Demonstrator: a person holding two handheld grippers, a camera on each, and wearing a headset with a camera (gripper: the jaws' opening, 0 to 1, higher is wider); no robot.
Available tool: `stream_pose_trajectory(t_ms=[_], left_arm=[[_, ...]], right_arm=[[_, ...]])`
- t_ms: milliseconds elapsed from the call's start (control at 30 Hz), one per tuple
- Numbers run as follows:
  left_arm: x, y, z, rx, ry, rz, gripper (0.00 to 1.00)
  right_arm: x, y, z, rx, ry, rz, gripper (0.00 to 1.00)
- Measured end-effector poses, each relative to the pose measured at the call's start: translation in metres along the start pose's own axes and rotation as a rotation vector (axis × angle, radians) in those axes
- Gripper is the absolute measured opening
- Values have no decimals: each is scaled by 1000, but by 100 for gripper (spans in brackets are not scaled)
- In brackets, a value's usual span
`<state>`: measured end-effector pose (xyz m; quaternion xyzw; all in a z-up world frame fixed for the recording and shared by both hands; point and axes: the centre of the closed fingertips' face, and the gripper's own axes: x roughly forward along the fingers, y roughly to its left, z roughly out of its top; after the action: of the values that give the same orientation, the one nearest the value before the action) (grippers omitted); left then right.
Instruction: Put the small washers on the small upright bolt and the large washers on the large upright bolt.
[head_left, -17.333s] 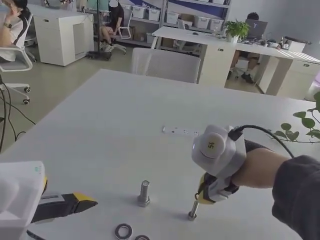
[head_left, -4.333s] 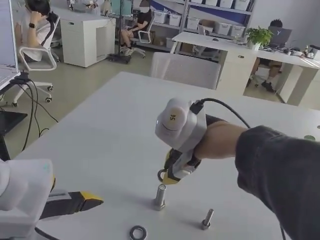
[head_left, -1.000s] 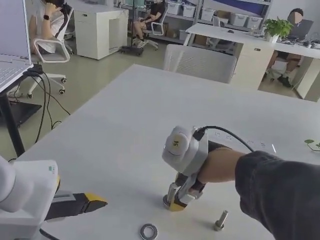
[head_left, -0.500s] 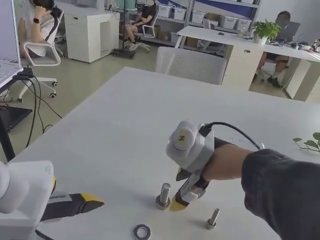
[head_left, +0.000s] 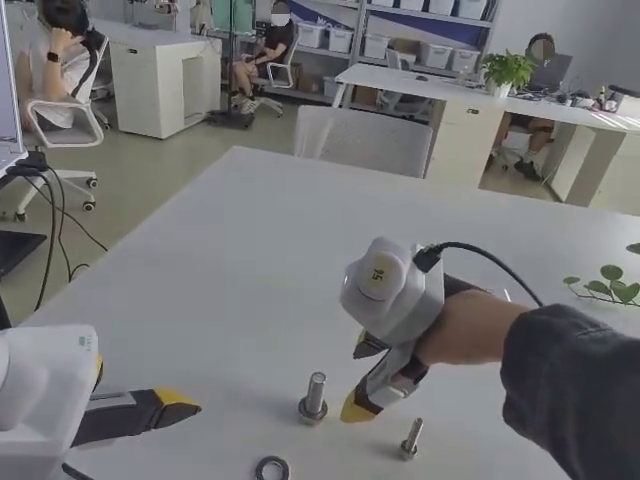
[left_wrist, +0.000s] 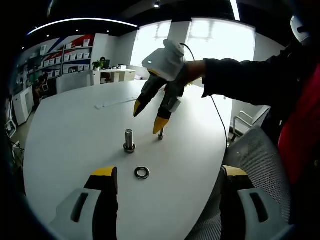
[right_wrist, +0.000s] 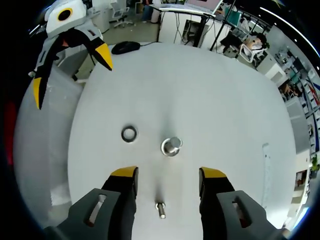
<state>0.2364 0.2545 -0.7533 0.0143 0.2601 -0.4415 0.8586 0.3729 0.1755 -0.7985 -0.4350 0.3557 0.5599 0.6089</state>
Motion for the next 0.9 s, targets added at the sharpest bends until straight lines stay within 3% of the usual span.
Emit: stream_pose_trajectory(t_ms=[500, 900], left_arm=[[2, -8, 8, 27, -5, -13, 84], [1, -13, 10, 41, -4, -19, 84]], right_arm=[[-22, 33, -1, 13, -54, -11, 51], [-7, 64, 3, 5, -56, 44, 49]])
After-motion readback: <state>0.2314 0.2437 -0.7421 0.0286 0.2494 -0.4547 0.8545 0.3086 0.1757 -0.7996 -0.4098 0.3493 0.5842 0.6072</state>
